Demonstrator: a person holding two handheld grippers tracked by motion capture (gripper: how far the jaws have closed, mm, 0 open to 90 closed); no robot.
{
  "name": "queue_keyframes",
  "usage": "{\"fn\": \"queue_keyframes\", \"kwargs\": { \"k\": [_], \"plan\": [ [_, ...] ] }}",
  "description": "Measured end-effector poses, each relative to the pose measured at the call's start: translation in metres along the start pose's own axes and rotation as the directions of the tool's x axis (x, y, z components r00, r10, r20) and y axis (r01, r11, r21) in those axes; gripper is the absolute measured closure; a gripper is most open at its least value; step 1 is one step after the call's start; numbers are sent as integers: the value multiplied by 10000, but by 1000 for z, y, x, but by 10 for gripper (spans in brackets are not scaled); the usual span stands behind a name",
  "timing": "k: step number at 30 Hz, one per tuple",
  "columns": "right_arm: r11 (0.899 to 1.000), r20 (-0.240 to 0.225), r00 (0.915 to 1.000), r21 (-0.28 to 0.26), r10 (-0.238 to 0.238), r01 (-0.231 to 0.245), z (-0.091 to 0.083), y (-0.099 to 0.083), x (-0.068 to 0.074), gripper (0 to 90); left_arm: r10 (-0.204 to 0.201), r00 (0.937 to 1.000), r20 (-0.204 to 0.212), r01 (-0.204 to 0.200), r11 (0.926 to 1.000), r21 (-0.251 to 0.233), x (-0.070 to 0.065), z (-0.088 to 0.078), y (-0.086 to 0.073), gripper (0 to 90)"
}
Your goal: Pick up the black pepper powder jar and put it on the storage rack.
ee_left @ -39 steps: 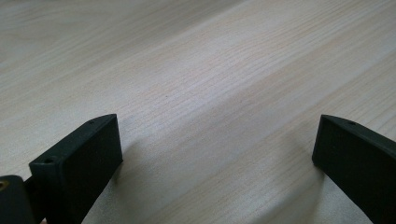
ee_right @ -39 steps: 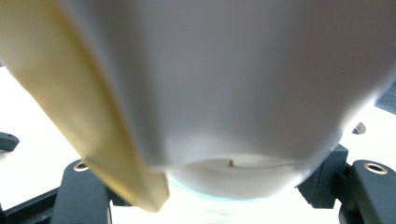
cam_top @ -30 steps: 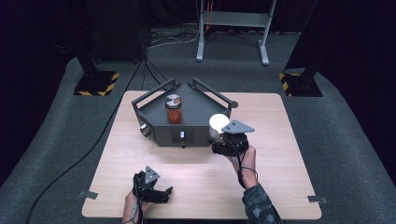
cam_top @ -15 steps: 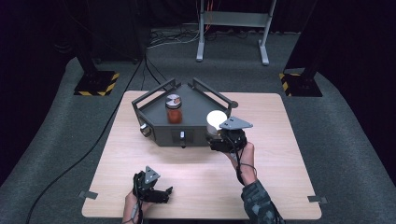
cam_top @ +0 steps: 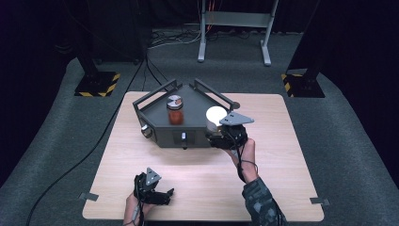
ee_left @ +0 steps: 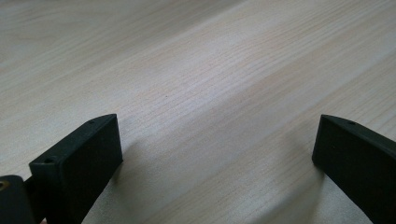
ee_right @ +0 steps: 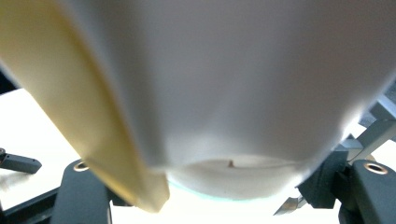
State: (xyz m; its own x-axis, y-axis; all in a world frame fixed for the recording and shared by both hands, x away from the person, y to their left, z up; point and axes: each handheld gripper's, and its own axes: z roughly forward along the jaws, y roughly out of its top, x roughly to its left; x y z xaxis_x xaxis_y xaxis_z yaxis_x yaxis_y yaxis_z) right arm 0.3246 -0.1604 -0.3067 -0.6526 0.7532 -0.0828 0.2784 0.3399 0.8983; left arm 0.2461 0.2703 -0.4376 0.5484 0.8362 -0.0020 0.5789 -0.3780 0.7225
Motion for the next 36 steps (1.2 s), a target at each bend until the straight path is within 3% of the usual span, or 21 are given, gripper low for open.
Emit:
{"fn": "queue_keyframes", "kwargs": {
  "k": [15,36],
  "plan": [
    [9996,-261,9993,95,279,-276,12,17,-12,295,-18,10000,-2,18,10000,-6,0,0,0,12],
    [9984,-255,9983,251,516,-509,36,39,-23,295,13,10000,9,-13,10000,-15,0,0,0,14]
  ]
}}
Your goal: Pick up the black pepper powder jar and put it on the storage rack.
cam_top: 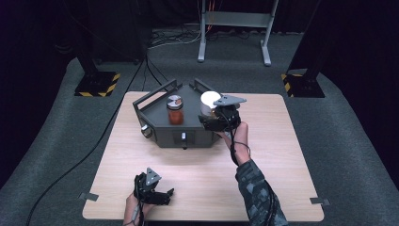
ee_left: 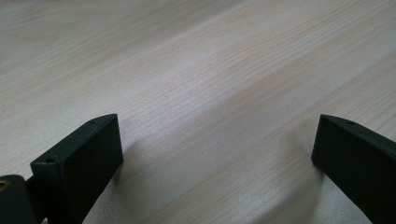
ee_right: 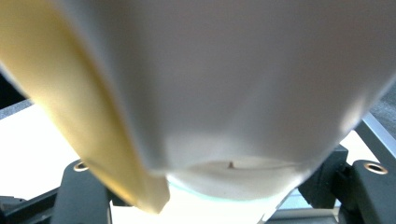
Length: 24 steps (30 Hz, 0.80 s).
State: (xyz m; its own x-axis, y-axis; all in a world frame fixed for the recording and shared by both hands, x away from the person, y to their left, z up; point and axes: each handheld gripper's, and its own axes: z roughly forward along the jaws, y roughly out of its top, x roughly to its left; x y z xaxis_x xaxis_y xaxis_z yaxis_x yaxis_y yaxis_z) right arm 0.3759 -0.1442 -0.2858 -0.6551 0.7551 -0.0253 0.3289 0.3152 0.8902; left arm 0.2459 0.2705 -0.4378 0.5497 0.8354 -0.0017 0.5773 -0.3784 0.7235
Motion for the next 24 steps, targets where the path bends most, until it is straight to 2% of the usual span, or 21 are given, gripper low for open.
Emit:
{"fn": "queue_keyframes", "kwargs": {
  "k": [24],
  "plan": [
    [9998,48,9999,183,121,-121,29,12,-2,294,23,10000,8,-23,10000,3,0,0,0,16]
  ]
}}
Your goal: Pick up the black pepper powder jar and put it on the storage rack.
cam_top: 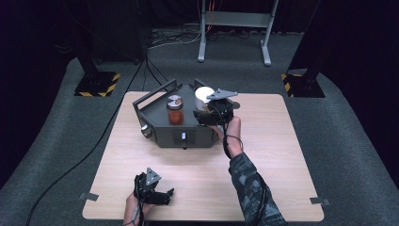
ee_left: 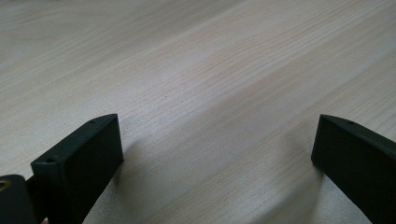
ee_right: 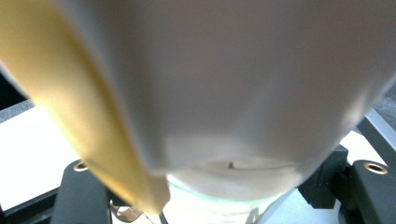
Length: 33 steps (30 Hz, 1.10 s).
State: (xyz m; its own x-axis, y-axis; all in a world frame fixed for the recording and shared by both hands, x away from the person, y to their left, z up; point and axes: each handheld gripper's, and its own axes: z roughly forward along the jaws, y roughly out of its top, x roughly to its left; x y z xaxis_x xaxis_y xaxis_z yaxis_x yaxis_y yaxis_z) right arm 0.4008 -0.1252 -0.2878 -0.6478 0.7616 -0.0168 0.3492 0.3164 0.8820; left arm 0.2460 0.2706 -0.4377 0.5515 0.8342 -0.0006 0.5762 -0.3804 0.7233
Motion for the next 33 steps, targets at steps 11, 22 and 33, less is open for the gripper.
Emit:
{"fn": "queue_keyframes", "kwargs": {
  "k": [11,22,33],
  "plan": [
    [10000,-52,10000,27,37,-36,7,2,0,295,6,10000,0,-6,10000,0,0,0,0,16],
    [9999,-80,10000,103,-13,14,15,5,2,294,1,10000,6,-1,10000,5,0,0,0,16],
    [9998,-91,9999,142,-105,107,24,6,4,294,3,10000,7,-3,10000,6,0,0,0,16]
  ]
}}
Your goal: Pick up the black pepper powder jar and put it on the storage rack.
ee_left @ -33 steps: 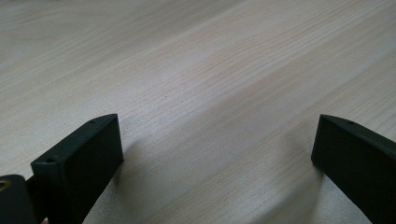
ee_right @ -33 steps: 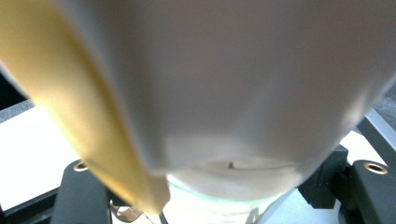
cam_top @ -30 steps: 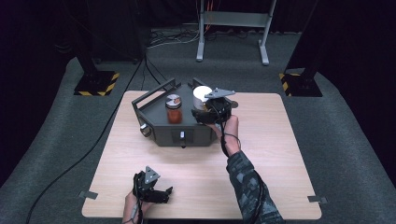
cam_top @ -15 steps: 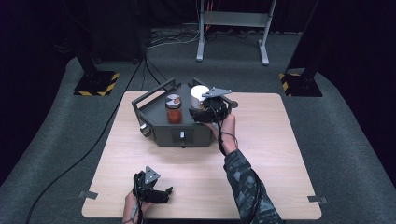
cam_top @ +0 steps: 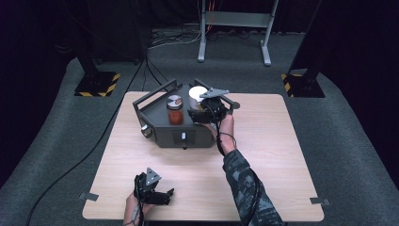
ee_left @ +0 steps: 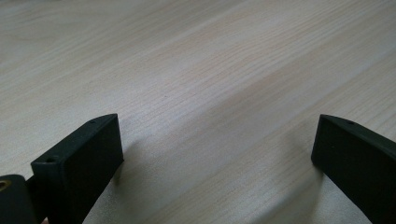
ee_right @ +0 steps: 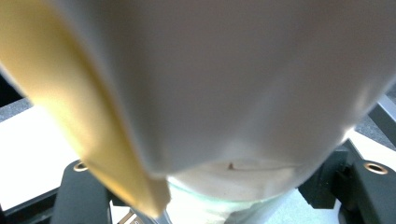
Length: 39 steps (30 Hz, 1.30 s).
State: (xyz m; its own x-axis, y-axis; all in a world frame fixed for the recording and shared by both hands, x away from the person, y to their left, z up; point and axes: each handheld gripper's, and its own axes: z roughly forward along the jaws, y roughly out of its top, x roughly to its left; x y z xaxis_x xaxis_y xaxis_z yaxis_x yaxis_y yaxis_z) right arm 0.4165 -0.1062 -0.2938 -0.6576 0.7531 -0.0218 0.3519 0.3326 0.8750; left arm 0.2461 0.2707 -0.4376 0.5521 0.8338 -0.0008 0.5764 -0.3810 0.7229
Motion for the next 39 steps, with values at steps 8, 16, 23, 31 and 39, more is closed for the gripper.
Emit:
{"fn": "queue_keyframes", "kwargs": {
  "k": [8,16,23,31,39],
  "plan": [
    [10000,-29,10000,4,-3,3,7,-1,1,294,-20,10000,7,20,10000,-6,0,0,0,16],
    [10000,-18,10000,32,59,-59,12,-3,1,294,-1,10000,1,1,10000,-10,0,0,0,16],
    [9998,-22,9998,53,173,-173,18,-6,1,294,-1,10000,0,1,10000,-9,0,0,0,16],
    [9997,-61,9998,101,213,-212,21,-8,1,294,-3,10000,-2,3,10000,-11,0,0,0,16],
    [9997,-37,9998,156,199,-198,24,-11,1,294,2,10000,-1,-2,10000,-10,0,0,0,16]
  ]
}}
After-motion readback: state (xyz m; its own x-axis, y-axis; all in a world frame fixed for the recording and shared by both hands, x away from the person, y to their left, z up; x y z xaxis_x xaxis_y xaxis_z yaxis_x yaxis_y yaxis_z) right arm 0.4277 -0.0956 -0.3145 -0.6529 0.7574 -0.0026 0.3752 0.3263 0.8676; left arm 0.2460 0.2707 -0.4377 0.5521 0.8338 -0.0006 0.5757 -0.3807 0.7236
